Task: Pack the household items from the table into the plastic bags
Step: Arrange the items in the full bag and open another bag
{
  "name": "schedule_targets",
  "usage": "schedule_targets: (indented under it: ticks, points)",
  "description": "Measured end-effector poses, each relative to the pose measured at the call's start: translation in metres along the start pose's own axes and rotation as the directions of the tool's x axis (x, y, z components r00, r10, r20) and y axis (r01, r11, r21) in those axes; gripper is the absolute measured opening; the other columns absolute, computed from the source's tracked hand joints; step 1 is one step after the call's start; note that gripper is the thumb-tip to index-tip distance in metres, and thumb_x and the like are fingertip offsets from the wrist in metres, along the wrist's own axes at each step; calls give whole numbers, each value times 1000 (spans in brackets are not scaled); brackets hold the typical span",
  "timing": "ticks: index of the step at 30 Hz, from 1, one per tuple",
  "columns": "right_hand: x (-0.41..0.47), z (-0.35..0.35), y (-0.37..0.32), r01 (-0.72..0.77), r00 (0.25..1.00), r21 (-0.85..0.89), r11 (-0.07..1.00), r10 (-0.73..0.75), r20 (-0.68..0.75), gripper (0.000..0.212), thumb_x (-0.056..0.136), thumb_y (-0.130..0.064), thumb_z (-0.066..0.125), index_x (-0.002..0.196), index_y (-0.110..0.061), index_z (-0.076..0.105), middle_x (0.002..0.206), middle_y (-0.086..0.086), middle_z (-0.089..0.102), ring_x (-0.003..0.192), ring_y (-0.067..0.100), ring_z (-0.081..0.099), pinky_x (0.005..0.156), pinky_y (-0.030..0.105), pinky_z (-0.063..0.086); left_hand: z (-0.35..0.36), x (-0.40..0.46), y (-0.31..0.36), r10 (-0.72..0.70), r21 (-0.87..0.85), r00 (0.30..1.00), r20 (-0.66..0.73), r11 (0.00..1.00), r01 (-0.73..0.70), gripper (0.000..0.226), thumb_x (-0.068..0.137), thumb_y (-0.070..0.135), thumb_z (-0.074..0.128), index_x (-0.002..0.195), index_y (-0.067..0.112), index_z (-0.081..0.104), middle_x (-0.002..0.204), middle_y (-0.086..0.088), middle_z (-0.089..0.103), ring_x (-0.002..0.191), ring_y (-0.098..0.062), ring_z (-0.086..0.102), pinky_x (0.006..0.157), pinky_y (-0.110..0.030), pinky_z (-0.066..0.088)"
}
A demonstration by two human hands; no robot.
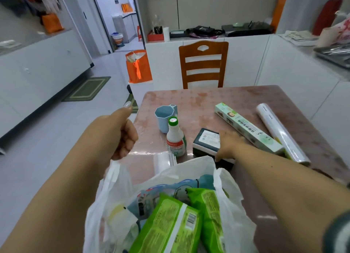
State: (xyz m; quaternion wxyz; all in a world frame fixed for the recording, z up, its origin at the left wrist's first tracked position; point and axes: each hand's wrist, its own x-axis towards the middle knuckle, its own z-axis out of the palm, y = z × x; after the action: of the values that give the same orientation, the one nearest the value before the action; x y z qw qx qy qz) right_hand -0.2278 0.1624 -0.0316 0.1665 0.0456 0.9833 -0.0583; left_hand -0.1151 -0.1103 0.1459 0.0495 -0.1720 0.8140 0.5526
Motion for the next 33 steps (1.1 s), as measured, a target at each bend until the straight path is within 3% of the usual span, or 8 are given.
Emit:
schedule_targets:
  ticks: [6, 11, 16, 19, 24, 28, 31, 33]
  points:
    - [-28, -45, -3, -89, 996, 452, 888, 94, 11, 78, 59, -43, 82, 122, -13, 47, 113, 9, 58, 96, 27, 57, 75, 33, 51, -6, -15, 0, 61, -2, 998, -8, 998, -61, 61, 96, 45, 39, 52, 7, 56, 38, -4, 49, 37, -17, 41, 49, -27, 33]
    - [-112, -120, -33, 4, 999, 943, 332, -40, 10, 49, 79, -29, 74, 118, -14, 49, 104, 7, 68, 89, 23, 68, 64, 31, 53, -12, -46, 0, 154, -68, 988, -13, 986, -154, 45, 90, 44, 53, 68, 7, 64, 67, -7, 60, 62, -19, 50, 64, -29, 39]
    - [-200, -149, -70, -11, 927, 972, -235, -366, -78, 40, 84, -36, 60, 120, -17, 59, 102, 8, 70, 91, 28, 67, 88, 48, 52, -30, -78, -13, 197, 215, 976, 93, 953, -212, 54, 61, 41, 78, 108, 20, 61, 109, 0, 60, 92, -15, 57, 68, -31, 41]
    - [-238, -130, -95, -193, 804, 914, -357, -592, -62, 45, 82, -45, 52, 118, -19, 62, 102, 9, 66, 99, 30, 59, 102, 49, 41, -45, -83, -25, 223, 490, 969, -111, 860, -142, 40, 76, 22, 71, 112, 10, 58, 104, -14, 61, 80, -23, 59, 69, -40, 51]
    - [-262, -68, -112, -234, 780, 936, -261, -625, 21, 30, 91, -27, 50, 109, -6, 63, 96, 13, 71, 86, 28, 66, 87, 42, 50, -55, -92, -30, 154, -114, 984, -86, 980, -164, 36, 86, -5, 56, 122, -1, 51, 84, -21, 66, 40, -10, 52, 37, -21, 43]
    - [-269, -56, -81, -28, 929, 920, 391, -329, 168, 26, 88, -26, 63, 111, -14, 58, 96, 5, 73, 82, 20, 68, 85, 39, 56, -46, -99, -28, 154, -283, 976, -152, 940, -192, 36, 92, -6, 45, 127, 3, 49, 88, -12, 62, 37, -5, 46, 33, -14, 33]
    - [-280, -51, -68, -58, 968, 516, 854, -78, 239, 77, 81, -60, 61, 140, -16, 38, 138, 5, 50, 114, 22, 54, 91, 33, 44, -38, -104, -30, 163, -309, 973, -161, 928, -207, 37, 93, -7, 42, 128, 4, 50, 78, -11, 55, 48, -10, 45, 34, -15, 32]
    - [-289, -46, -71, 8, 985, 217, 976, -45, 164, 87, 78, -81, 36, 132, -13, 47, 135, 5, 53, 114, 24, 52, 93, 34, 41, -35, -105, -30, 176, -289, 971, -163, 932, -217, 39, 92, -7, 41, 128, 4, 51, 74, -10, 52, 50, -12, 45, 34, -16, 32]
